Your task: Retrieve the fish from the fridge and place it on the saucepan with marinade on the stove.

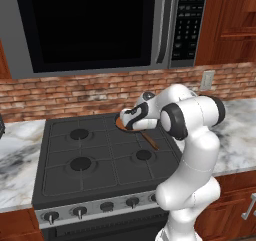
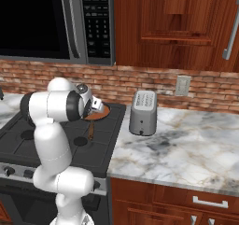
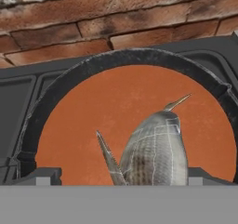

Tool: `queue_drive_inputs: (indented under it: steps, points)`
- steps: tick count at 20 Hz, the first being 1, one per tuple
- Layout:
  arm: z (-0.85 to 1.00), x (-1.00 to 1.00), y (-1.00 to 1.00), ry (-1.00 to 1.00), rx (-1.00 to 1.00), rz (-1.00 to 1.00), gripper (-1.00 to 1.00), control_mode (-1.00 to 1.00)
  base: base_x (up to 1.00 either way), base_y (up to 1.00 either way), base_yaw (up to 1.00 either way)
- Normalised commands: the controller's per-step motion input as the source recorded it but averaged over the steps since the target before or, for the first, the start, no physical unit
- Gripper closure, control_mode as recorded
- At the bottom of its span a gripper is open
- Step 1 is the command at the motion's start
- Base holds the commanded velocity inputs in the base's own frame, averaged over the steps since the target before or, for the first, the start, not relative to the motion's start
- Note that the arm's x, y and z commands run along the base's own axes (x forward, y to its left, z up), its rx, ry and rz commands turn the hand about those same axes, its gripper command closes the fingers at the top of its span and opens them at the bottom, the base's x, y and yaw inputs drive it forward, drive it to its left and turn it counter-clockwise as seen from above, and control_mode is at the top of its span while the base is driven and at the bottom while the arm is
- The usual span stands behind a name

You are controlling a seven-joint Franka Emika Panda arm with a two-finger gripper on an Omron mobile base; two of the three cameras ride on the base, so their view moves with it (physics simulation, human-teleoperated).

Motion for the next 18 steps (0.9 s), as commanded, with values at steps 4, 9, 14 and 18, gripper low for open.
queue_drive_inputs:
  steps: [4, 9, 14, 18]
  points:
    - [0.07, 0.00, 0.03, 0.00, 0.00, 0.00, -1.00, -1.00, 0.00, 0.00, 0.00]
    - [0.02, 0.00, 0.00, 0.00, 0.00, 0.00, -1.00, -1.00, 0.00, 0.00, 0.00]
    - [0.00, 0.00, 0.00, 0.00, -0.03, 0.00, -1.00, -1.00, 0.00, 0.00, 0.00]
    - [0.00, 0.00, 0.00, 0.00, -0.09, 0.00, -1.00, -1.00, 0.00, 0.00, 0.00]
